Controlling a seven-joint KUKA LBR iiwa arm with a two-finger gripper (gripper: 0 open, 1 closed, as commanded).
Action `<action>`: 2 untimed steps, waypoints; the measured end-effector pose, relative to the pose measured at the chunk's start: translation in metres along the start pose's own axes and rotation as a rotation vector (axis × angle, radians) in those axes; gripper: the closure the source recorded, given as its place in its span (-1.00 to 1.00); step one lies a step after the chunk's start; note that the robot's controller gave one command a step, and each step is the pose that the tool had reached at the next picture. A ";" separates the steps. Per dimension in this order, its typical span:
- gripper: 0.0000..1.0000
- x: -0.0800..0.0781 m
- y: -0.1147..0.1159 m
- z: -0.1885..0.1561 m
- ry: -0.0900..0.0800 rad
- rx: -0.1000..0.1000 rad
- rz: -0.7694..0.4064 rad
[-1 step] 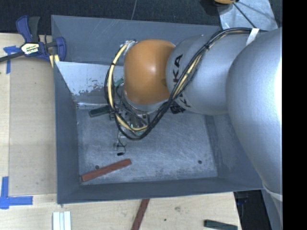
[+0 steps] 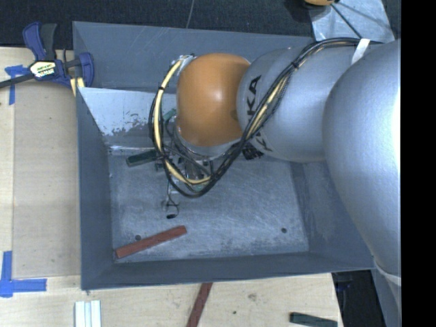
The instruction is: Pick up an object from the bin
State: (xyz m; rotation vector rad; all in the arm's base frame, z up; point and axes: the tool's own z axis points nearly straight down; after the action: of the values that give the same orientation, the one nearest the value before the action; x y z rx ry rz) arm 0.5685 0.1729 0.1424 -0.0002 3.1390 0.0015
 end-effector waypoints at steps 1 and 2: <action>-1.00 0.027 0.012 0.027 -0.010 0.000 -0.092; -1.00 0.051 -0.019 0.049 0.005 -0.002 -0.152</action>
Offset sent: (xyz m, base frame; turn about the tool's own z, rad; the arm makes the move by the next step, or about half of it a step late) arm -0.0514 -0.0556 -0.0488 -0.0987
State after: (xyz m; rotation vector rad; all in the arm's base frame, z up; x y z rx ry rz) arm 0.5173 0.1539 0.0936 -0.2390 3.1348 0.0038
